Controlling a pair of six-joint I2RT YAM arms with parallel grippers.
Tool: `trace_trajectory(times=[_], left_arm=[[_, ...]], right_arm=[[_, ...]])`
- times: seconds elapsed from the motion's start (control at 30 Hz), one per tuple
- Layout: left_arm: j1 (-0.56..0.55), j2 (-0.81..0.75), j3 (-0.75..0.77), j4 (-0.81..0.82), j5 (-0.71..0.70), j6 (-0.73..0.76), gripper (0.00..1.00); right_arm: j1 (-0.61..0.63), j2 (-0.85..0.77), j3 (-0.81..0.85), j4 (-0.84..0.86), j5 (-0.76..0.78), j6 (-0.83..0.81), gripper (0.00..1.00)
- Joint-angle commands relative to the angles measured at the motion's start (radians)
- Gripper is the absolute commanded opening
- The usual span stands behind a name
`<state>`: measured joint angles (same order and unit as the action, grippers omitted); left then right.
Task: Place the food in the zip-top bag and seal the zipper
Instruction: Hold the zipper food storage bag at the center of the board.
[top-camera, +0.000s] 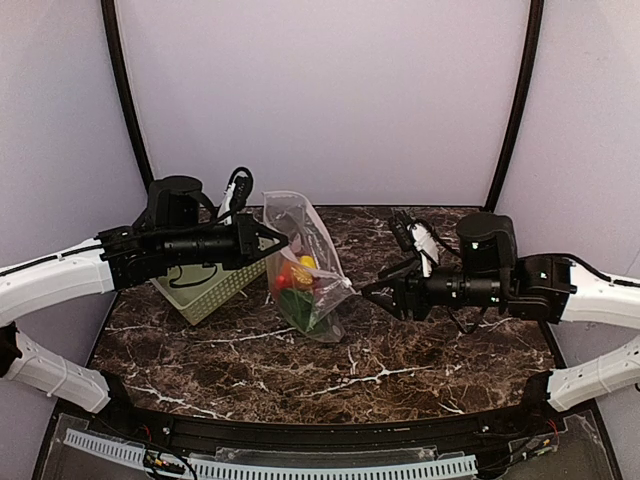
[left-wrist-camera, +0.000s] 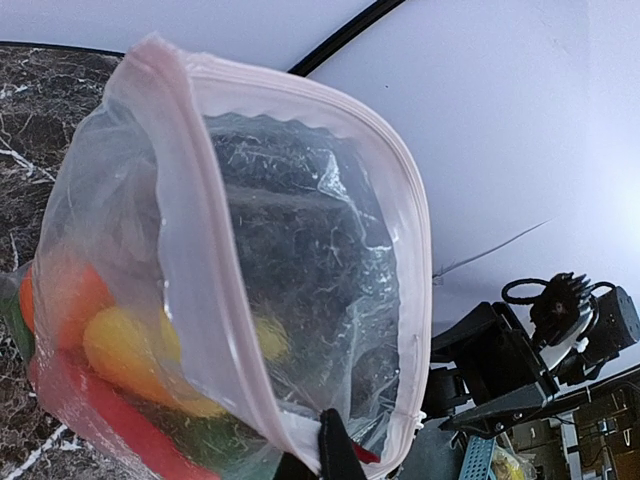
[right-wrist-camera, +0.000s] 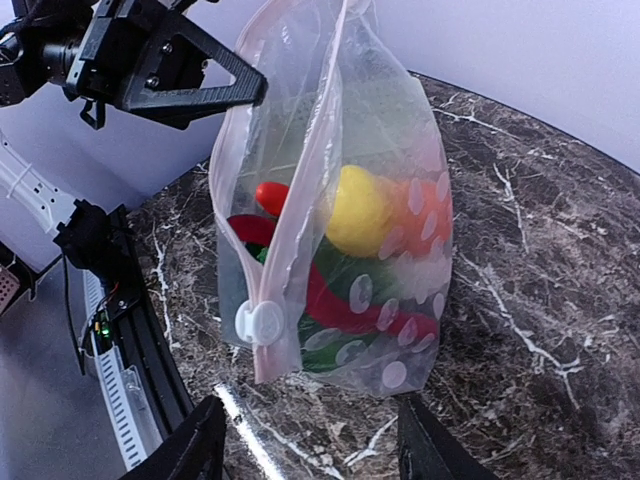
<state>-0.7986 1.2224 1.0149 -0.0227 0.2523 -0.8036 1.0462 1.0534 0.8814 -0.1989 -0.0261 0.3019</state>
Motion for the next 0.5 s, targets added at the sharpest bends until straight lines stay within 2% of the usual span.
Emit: trace_trajectory(times=[0.0,0.47], left_arm=[[0.006,-0.032,0.005,-0.022,-0.016,0.017,0.01],[0.006,-0.033,0.019,-0.052,-0.022,0.028,0.01]], right_arm=[[0.050,0.004,-0.012,0.106,-0.021,-0.024,0.53],[0.081,0.090,-0.005,0.176,-0.021,-0.047,0.26]])
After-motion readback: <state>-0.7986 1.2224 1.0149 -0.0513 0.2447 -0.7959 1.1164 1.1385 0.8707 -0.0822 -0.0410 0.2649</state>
